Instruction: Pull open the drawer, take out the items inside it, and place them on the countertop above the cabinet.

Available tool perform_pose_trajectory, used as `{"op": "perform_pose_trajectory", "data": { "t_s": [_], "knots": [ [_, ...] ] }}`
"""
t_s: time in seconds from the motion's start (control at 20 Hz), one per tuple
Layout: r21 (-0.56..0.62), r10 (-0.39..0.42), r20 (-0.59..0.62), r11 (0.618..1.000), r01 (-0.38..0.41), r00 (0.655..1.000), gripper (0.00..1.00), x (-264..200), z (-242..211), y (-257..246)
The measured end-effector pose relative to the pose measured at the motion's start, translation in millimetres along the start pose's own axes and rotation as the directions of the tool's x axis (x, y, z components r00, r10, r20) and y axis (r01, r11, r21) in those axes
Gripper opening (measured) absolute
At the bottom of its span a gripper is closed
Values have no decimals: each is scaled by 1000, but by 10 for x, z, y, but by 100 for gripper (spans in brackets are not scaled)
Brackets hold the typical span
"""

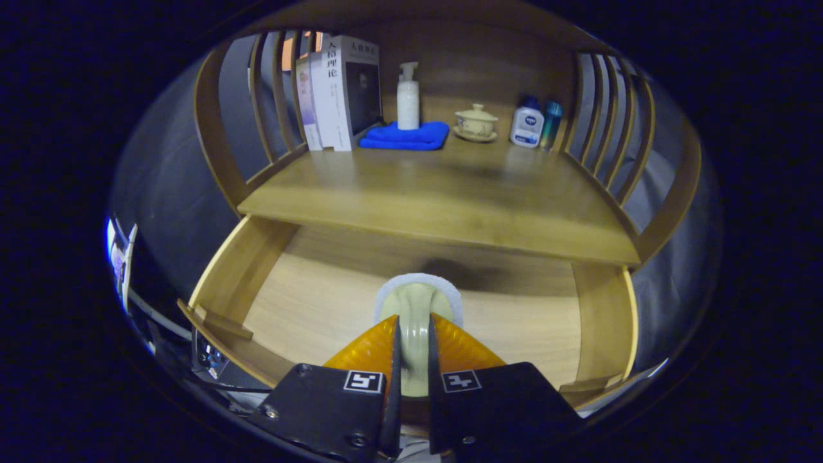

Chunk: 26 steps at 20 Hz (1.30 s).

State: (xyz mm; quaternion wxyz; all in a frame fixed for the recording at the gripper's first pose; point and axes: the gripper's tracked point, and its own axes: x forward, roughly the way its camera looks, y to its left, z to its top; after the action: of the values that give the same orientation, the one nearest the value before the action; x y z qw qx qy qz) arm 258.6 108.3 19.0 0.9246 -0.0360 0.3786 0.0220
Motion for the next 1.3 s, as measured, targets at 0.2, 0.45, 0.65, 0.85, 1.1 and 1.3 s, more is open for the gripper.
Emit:
{"op": "perform_pose_trajectory", "data": {
  "t_s": [0.2,0.45,0.65,0.85,1.1,1.3],
  "knots": [
    [19,-2,56,1000,1,998,20,-199,307,-62],
    [75,7,85,997,-14,996,20,-253,710,-126],
    [103,-15,98,995,5,995,20,-139,1074,-195],
    [150,-23,99,989,8,995,20,88,1347,-215],
    [193,0,68,981,-13,998,20,422,1432,-211],
    [196,-4,70,981,-10,998,20,581,1498,-221]
  ]
}}
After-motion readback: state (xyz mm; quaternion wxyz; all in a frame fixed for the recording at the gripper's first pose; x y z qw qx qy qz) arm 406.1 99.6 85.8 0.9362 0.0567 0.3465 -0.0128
